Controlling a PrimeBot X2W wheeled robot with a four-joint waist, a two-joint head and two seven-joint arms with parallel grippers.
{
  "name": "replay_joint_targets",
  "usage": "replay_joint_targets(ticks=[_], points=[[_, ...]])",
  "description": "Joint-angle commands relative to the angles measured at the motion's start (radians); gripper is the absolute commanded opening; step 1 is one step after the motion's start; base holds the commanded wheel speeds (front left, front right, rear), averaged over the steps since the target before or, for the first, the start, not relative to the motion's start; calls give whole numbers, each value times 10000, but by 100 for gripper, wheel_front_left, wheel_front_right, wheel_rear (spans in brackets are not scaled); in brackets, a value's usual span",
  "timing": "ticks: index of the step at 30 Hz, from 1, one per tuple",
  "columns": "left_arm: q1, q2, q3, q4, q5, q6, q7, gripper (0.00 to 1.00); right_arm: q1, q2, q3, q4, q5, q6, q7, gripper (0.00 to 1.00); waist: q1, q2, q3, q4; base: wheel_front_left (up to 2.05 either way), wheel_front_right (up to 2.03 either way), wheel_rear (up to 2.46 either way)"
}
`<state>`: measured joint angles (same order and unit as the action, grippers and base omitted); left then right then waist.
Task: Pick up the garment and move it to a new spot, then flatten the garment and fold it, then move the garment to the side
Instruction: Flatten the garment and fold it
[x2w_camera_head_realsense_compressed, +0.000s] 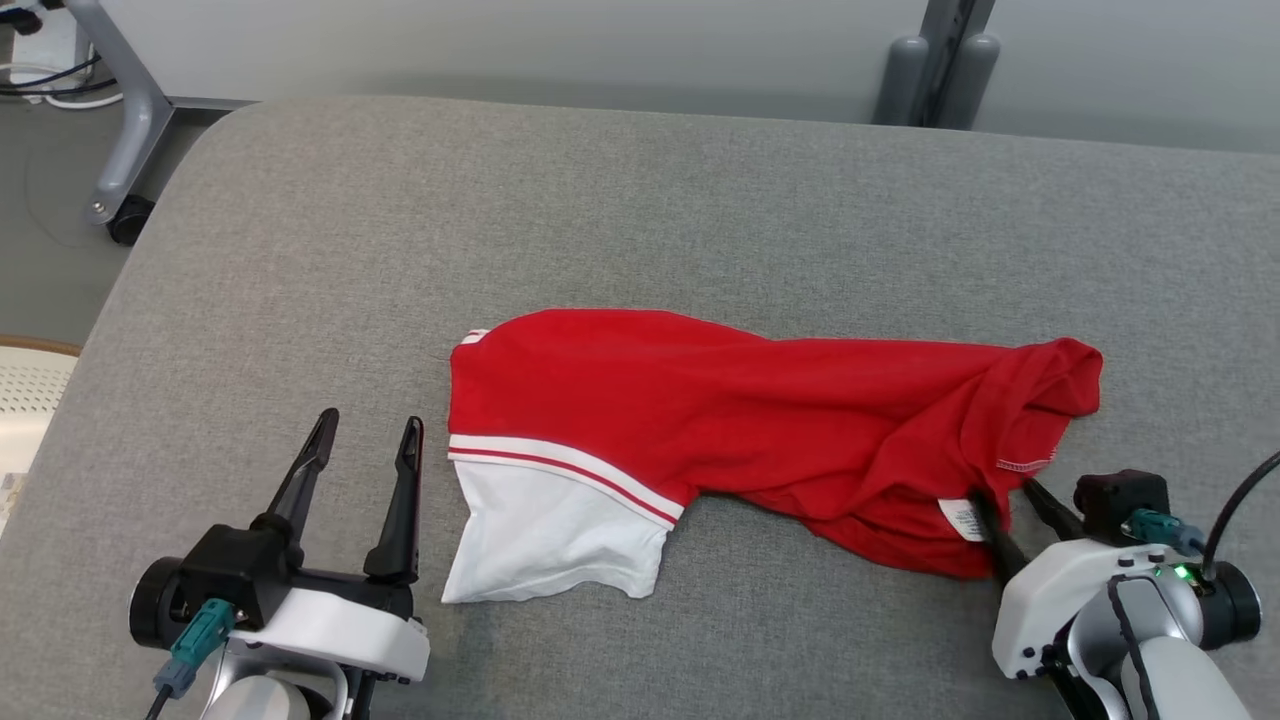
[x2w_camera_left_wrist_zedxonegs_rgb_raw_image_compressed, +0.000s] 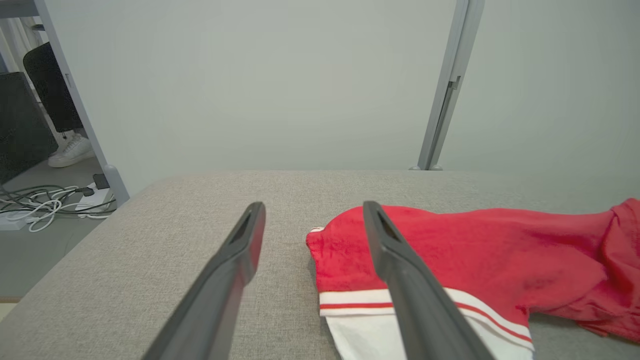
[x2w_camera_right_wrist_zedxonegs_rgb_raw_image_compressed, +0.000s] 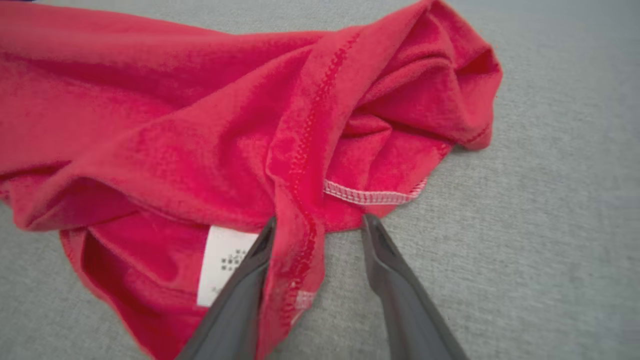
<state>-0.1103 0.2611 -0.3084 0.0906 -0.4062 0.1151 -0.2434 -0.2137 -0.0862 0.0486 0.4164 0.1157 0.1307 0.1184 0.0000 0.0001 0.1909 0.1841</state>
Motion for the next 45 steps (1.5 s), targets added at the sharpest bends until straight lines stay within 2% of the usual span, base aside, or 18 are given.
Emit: replay_joint_targets(ticks=[1, 13, 22, 23, 25, 31, 37, 45], points=[[-231, 8, 52, 60, -55, -50, -66, 100, 157, 1, -169, -62, 98, 1, -70, 0, 0, -1, 11, -116, 0, 0, 0], [-464, 68, 150, 273, 17, -186, -163, 100, 614, 199, -1779, -224, 815, 1, -575, 0, 0, -1, 156, -525, 0, 0, 0], [-479, 98, 224, 385, 4, -250, -194, 100, 642, 297, -2125, 58, 1315, 1, -891, 0, 0, -1, 153, -795, 0, 0, 0], [-480, 93, 225, 399, 5, -240, -198, 100, 619, 305, -2070, 62, 1377, 1, -986, 20, 0, -1, 135, -825, 0, 0, 0], [-430, 96, 245, 417, 4, -228, -197, 100, 636, 302, -2015, 100, 1549, 1, -1150, 100, 0, -1, 83, -906, 0, 0, 0], [-185, 101, 301, 392, -47, -160, -208, 100, 1062, 317, -1798, -503, 1850, 1, -1893, 100, 0, -1, -139, -1106, 0, 0, 0], [148, 147, 500, 280, -103, 21, -209, 100, 1743, 304, -1432, -2042, 1576, 1, -2688, 100, 0, -1, -455, -1334, 0, 0, 0], [683, 268, 644, 24, -189, 278, -128, 100, 2422, 316, -1103, -3696, 1346, 1, -2566, 100, 0, -1, -966, -1544, 0, 0, 0]])
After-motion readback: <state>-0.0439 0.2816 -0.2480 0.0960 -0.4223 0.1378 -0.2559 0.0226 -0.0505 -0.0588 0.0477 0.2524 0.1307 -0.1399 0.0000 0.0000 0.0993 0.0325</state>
